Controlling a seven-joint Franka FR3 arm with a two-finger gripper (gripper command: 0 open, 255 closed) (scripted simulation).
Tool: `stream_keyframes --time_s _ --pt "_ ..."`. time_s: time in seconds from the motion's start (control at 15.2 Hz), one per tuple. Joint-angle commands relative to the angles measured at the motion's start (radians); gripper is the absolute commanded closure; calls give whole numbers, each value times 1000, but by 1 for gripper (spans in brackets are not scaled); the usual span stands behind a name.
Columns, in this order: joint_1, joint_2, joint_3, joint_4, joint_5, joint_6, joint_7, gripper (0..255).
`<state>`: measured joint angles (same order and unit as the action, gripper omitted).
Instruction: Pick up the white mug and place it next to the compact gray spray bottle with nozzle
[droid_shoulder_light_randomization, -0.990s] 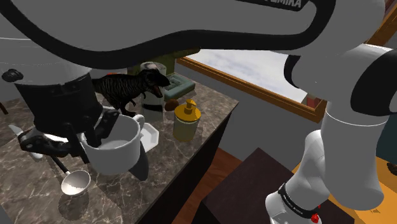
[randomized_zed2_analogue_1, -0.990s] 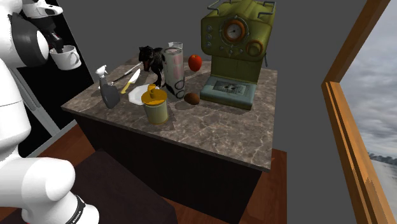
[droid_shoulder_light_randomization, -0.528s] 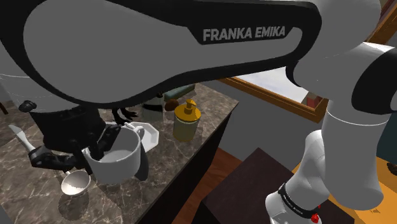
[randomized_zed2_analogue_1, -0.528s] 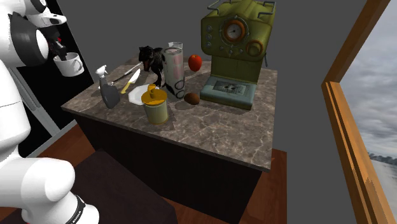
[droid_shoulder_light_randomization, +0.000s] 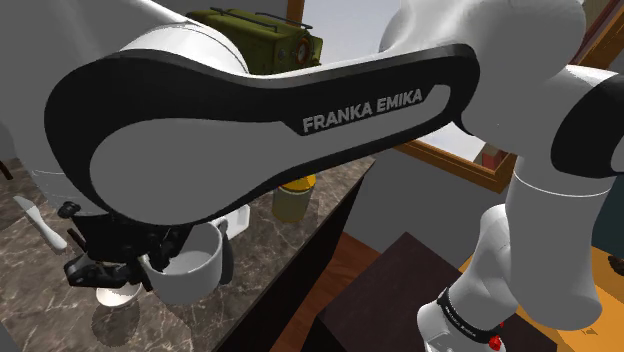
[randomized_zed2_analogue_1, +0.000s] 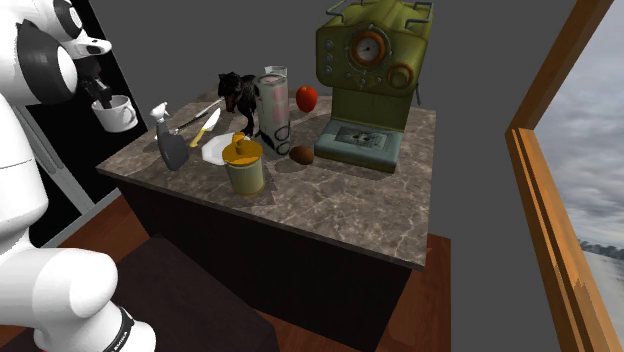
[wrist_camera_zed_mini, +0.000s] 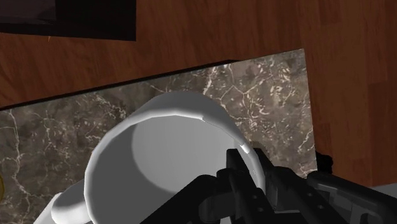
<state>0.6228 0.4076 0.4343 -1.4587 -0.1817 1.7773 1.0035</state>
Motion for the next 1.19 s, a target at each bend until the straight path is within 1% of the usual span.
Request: stream_keyframes --time_s 0.0,1.12 --pt "0 6 -2 -20 -3 26 2 255" --pt "-1 66 -18 -165 -36 225 26 255"
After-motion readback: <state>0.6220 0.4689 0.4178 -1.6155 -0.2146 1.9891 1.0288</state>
